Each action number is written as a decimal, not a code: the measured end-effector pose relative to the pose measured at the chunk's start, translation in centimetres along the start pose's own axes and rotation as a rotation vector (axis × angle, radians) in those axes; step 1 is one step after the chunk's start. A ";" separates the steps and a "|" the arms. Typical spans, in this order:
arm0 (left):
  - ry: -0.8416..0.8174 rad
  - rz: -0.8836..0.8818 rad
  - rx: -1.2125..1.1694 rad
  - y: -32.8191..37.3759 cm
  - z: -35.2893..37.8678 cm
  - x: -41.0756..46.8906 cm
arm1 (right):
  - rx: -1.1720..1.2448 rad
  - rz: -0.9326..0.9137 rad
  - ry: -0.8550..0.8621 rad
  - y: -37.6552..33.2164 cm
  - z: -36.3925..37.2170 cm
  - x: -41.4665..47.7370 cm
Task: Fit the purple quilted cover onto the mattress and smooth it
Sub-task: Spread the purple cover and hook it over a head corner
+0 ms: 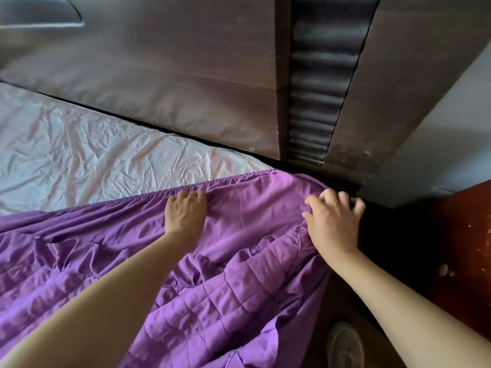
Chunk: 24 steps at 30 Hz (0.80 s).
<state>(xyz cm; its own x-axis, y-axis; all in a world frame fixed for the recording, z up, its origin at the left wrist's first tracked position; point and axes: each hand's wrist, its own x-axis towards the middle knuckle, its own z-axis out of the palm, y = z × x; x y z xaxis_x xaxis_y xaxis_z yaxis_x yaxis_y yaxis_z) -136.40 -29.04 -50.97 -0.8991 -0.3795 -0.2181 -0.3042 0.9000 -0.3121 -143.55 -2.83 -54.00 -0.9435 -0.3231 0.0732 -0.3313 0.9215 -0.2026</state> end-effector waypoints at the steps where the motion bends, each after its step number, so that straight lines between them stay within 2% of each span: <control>1: -0.018 -0.017 -0.006 0.0 -0.1 0.2 | -0.007 -0.006 0.013 -0.2 0.1 0.1; 6: -0.003 -0.087 -0.171 0.1 -0.9 1.6 | -0.068 -0.023 0.030 -0.5 0.9 0.7; 16: 0.231 -0.156 -0.280 0.4 -4.9 8.6 | -0.165 0.052 0.171 -2.0 0.8 4.8; 24: 0.187 -0.045 -0.338 0.2 -3.1 8.1 | -0.158 0.054 0.148 -2.3 1.1 5.2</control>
<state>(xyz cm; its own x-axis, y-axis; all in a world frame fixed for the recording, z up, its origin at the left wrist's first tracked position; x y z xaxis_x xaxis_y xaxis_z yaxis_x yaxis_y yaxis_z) -144.73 -31.27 -49.93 -0.9149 -0.4026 -0.0294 -0.4031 0.9151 0.0120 -147.67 -6.86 -54.20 -0.9454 -0.2478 0.2116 -0.2646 0.9628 -0.0550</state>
